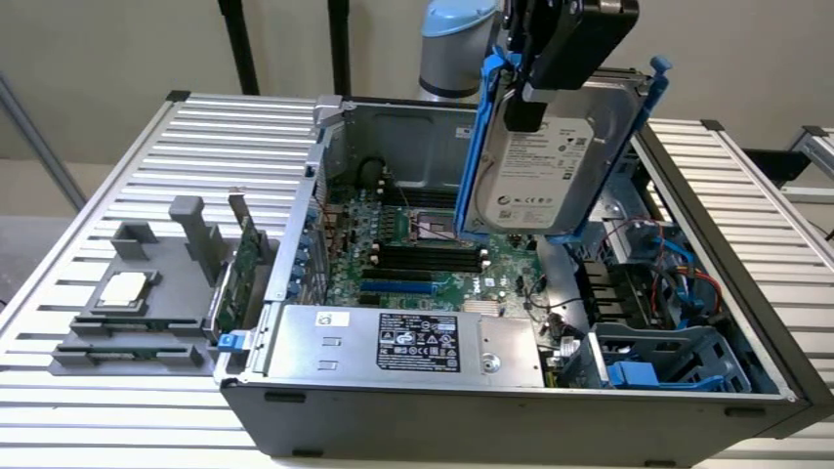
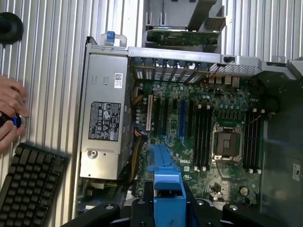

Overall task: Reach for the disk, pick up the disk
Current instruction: 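Pick up the disk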

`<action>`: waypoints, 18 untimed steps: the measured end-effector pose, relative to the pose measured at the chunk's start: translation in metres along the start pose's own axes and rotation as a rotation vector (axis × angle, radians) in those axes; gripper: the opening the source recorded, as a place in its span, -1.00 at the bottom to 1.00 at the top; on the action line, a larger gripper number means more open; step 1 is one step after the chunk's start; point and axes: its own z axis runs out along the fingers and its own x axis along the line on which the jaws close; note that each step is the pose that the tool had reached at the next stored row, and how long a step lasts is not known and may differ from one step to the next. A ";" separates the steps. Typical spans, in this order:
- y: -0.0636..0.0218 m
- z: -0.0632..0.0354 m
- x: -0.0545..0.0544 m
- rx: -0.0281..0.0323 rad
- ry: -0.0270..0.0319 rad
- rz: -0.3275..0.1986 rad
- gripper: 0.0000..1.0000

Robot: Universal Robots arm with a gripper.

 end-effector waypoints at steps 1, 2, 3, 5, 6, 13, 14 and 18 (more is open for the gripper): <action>-0.0012 -0.0001 0.003 0.0000 -0.0001 0.000 -0.35; -0.0023 -0.0002 0.005 0.0000 -0.0002 0.000 -0.35; -0.0034 -0.0003 0.008 0.0001 -0.0005 0.000 -0.35; -0.0057 -0.0005 0.013 0.0000 -0.0012 0.000 -0.35; -0.0068 -0.0006 0.015 0.0000 -0.0017 0.000 -0.35; -0.0164 -0.0012 0.032 0.0003 -0.0061 0.000 -0.35; -0.0179 -0.0013 0.035 0.0003 -0.0067 0.000 -0.35; -0.0239 -0.0017 0.044 0.0004 -0.0092 0.000 -0.35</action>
